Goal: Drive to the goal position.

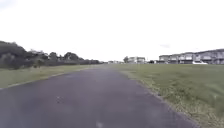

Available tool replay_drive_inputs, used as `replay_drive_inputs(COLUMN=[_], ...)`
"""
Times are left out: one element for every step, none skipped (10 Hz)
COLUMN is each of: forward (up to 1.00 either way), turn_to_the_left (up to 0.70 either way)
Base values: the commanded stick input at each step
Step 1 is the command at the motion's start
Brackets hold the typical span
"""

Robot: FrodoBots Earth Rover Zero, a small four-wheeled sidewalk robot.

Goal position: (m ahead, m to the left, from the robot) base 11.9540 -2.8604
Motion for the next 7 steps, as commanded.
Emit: replay_drive_inputs(forward=[0.70,0.70,0.70,0.70,0.70,0.70,0.70], turn_to_the_left=[0.00,0.00,0.00,0.00,0.00,0.00,0.00])
